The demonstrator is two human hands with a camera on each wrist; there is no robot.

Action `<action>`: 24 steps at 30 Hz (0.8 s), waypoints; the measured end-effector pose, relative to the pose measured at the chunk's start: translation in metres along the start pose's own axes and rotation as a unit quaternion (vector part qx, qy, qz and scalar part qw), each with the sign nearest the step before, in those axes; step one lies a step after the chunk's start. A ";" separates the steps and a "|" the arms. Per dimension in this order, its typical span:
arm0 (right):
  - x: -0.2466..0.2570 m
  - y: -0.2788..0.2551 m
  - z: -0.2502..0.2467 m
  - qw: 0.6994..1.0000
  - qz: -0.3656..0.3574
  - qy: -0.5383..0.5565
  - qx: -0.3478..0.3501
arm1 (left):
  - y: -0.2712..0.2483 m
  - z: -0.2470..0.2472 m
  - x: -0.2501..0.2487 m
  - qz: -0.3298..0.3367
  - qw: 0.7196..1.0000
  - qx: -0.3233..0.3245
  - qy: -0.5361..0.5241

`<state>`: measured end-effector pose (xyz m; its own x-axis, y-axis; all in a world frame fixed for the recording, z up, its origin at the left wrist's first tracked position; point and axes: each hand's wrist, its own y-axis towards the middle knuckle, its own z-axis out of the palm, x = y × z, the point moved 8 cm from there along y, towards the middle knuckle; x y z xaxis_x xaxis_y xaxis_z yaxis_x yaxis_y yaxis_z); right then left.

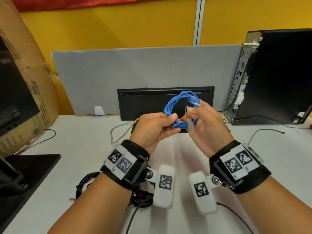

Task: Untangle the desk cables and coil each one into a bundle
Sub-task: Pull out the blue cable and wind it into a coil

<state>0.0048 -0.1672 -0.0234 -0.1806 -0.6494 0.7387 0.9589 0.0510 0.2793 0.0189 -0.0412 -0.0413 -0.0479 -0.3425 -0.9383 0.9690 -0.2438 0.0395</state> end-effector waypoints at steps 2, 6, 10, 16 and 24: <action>0.003 0.000 -0.001 0.994 -0.029 -0.106 -0.012 | -0.002 0.002 -0.002 0.009 1.000 -0.001 0.013; 0.000 0.000 0.005 0.989 -0.009 -0.143 0.038 | -0.004 -0.001 -0.009 0.042 0.998 -0.031 0.040; -0.002 -0.001 0.004 0.958 0.048 -0.267 0.094 | -0.004 -0.007 -0.013 0.054 0.992 -0.062 0.093; 0.003 -0.001 -0.003 0.869 0.053 -0.481 0.107 | -0.004 -0.008 -0.016 0.070 0.976 -0.089 0.188; 0.013 -0.012 0.021 0.765 -0.015 -0.632 0.119 | -0.007 -0.008 -0.011 0.017 0.984 -0.063 0.163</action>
<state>-0.0136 -0.1603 -0.0036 -0.4141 0.5932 0.6904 0.9100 0.2850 0.3010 0.0149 -0.0285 -0.0344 0.0448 -0.0337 -0.9984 0.9920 -0.1162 0.0484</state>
